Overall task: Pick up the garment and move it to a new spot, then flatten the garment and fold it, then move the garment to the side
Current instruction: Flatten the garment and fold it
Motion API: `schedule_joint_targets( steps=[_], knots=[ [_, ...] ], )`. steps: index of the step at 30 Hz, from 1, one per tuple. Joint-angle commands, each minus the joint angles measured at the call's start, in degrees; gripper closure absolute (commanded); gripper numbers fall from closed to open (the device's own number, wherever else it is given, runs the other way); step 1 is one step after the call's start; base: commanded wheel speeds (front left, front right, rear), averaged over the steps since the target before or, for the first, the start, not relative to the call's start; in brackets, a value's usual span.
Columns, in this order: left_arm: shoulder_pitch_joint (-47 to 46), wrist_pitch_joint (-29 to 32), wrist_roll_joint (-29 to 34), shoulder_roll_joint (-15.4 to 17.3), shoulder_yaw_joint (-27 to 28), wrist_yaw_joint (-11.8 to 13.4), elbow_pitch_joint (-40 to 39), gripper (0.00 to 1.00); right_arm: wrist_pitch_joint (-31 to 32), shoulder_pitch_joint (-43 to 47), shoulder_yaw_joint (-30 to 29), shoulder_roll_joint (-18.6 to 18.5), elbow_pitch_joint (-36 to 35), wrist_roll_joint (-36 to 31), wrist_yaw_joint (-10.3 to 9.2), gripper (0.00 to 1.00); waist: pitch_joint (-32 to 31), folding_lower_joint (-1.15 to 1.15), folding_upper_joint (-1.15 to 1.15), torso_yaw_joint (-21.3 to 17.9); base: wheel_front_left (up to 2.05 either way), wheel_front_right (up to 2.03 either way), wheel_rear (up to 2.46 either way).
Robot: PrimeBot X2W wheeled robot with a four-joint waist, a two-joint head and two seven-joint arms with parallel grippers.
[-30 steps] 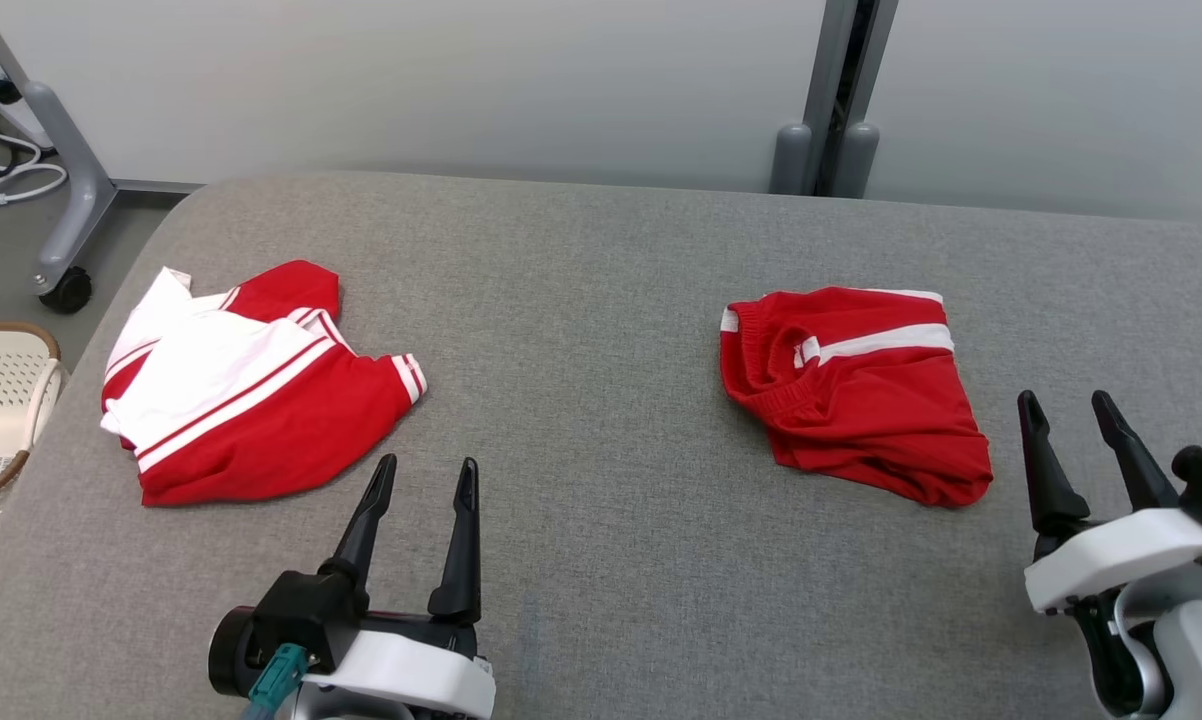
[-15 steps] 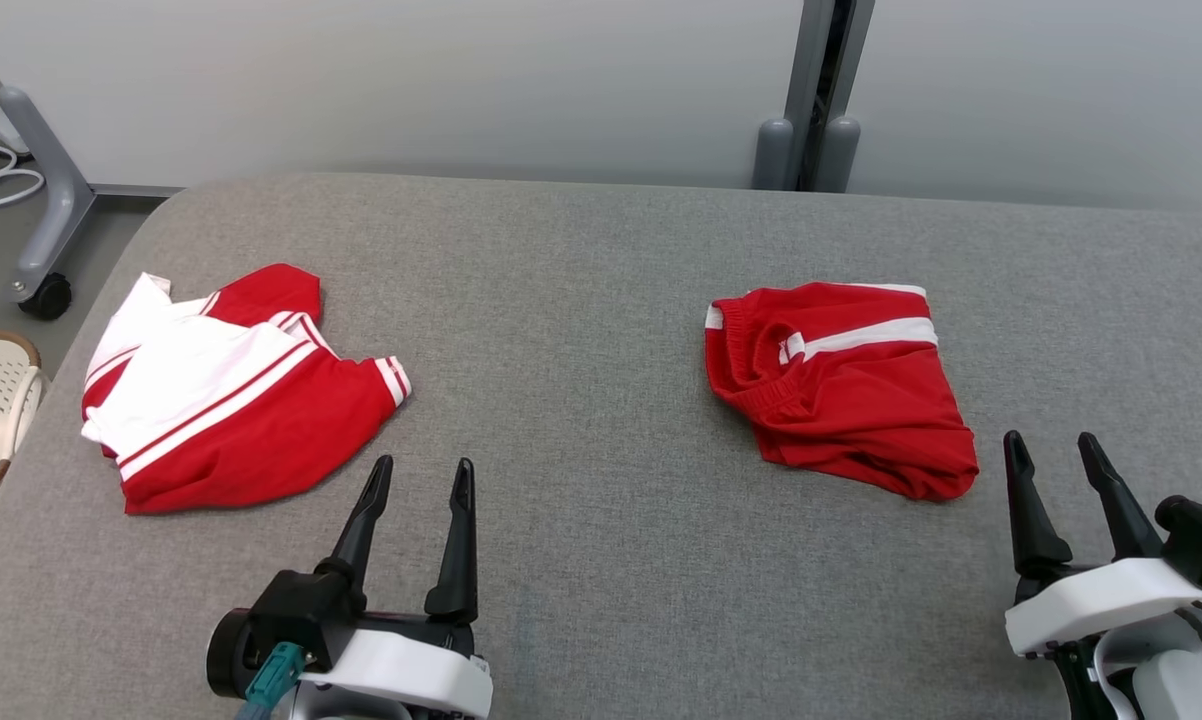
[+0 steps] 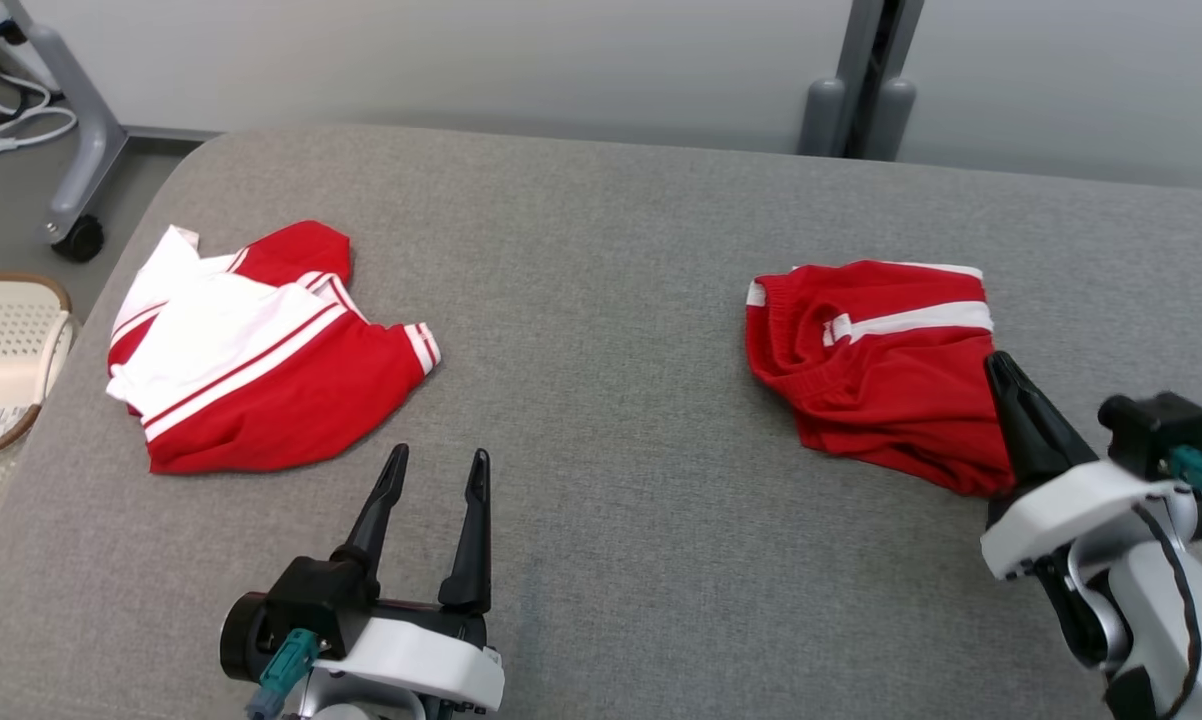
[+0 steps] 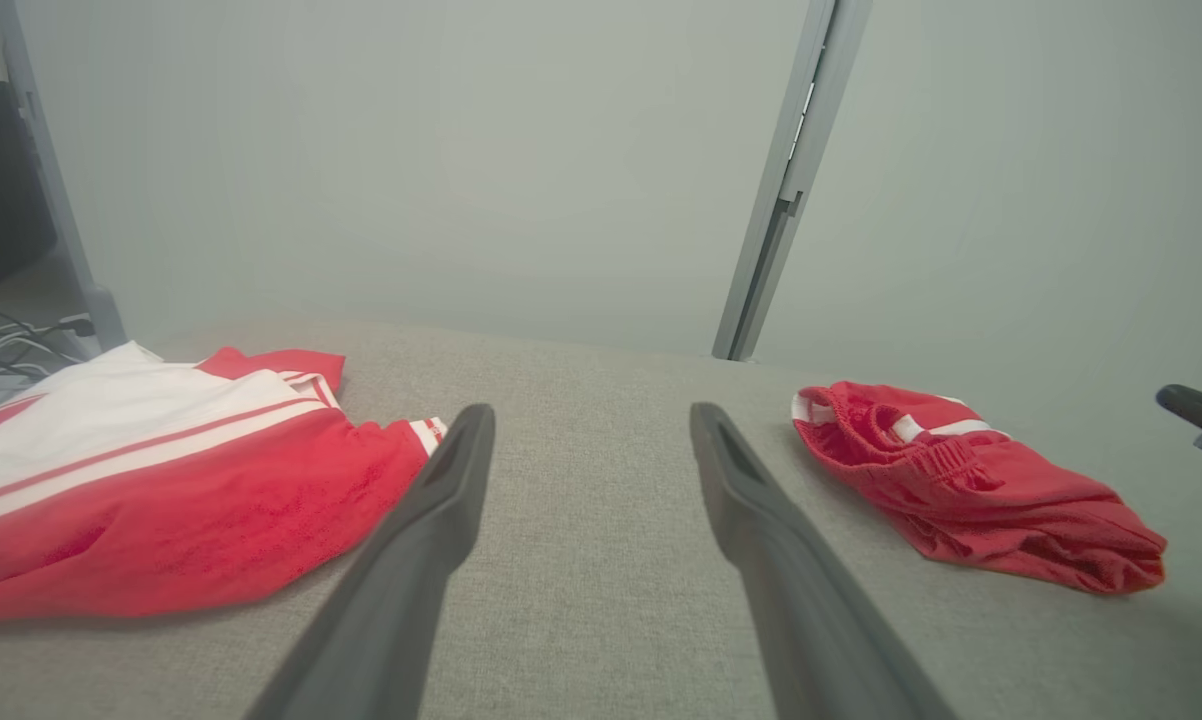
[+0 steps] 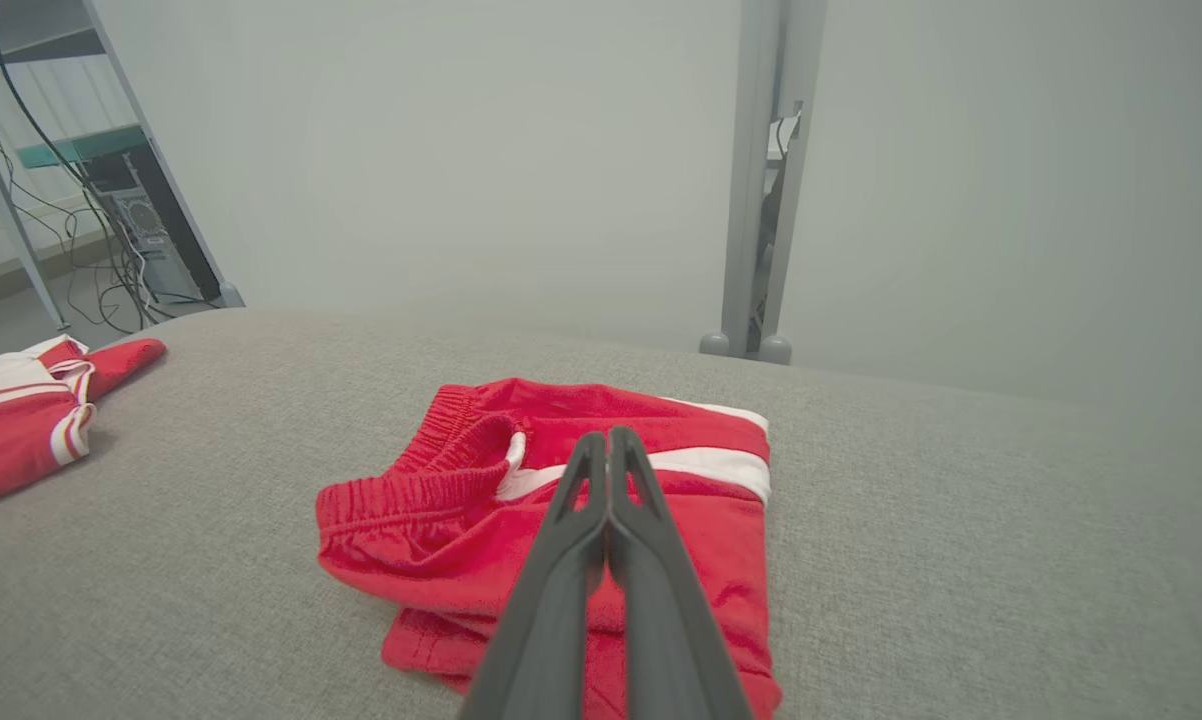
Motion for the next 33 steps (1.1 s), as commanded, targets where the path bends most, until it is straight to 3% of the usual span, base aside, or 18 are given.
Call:
schedule_joint_targets(
  steps=[1,9,19,33],
  knots=[
    [-1.0,0.0,-0.2,0.2,0.0,-0.3,0.2,0.0,-0.3,-1.7,1.0,-0.8,1.2,0.9,0.02,1.0,0.7,0.0,0.0,0.8,0.0,0.0,0.0],
    [-2.6,0.0,-0.9,0.2,-1.5,-0.3,0.7,0.0,4.1,-12.9,11.2,-2.7,13.4,7.3,0.02,1.0,3.4,0.0,0.0,3.7,0.0,0.0,0.0],
    [-3.7,0.0,-1.9,0.2,-2.9,0.4,0.7,0.0,7.4,-21.1,22.3,-2.5,22.5,12.4,0.01,1.0,6.3,0.0,0.0,7.2,0.0,0.0,0.0],
    [-4.8,0.0,-3.1,0.2,-4.5,1.4,-0.1,0.0,8.7,-27.8,31.5,-1.6,27.2,18.2,0.02,1.0,8.6,0.0,0.0,10.0,0.0,0.0,0.0]
  ],
)
